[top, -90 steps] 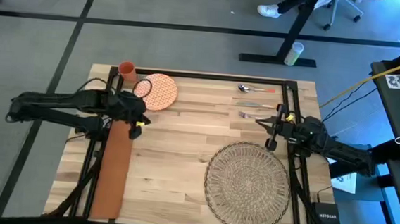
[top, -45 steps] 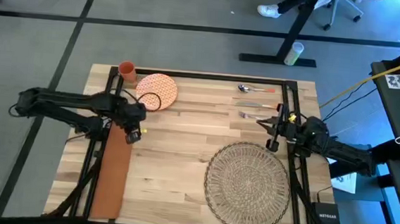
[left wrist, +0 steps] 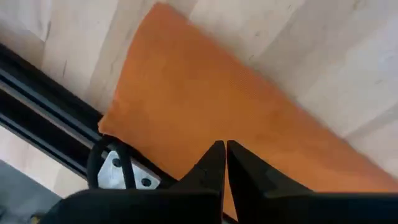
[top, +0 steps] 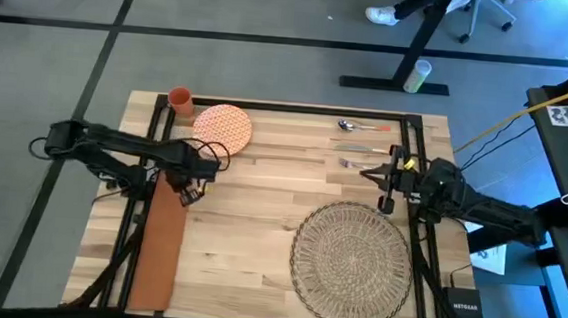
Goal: Set table place
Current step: Fold the orange table napkin
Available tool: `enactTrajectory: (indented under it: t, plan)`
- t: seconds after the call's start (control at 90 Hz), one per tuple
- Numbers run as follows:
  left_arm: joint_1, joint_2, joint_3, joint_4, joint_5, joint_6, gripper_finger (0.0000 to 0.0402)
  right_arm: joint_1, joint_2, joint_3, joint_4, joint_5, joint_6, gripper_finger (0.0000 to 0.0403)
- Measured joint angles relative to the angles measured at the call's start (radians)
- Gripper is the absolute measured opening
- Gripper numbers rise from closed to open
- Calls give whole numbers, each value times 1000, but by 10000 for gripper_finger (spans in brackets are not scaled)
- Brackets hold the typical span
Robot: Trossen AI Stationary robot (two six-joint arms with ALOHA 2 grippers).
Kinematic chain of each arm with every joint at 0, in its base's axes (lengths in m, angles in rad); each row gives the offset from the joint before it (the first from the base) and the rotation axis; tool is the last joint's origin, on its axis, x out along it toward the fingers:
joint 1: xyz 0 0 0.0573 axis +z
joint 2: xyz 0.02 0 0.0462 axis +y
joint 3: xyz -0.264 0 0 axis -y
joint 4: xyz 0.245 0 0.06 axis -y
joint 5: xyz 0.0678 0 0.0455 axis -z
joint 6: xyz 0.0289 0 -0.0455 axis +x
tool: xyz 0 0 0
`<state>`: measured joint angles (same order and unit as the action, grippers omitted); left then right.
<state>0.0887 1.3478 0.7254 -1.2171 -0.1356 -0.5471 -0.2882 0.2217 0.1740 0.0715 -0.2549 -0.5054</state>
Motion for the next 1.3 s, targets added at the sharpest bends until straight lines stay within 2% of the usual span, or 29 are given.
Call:
enactTrajectory:
  t: [0.256,0.378,0.522,0.678,0.822,0.989,1.156,1.3]
  plan:
    - [-123,123,0,-7,92,-87,0,0,44,36,-31,7,0,1]
    - [-221,116,-1,-36,173,-180,0,0,48,38,-22,8,0,1]
    - [-350,116,-1,16,300,-260,0,0,49,38,-22,8,1,1]
    - [-436,118,-1,102,317,-364,0,0,49,38,-22,8,1,1]
    - [-461,157,-1,170,316,-413,0,0,49,38,-21,8,0,1]
    - [-467,254,3,244,332,-371,0,0,49,38,-21,7,0,1]
    - [-422,336,15,252,362,-307,0,0,49,38,-20,7,1,1]
    - [-358,347,35,239,358,-265,0,0,49,38,-19,7,1,1]
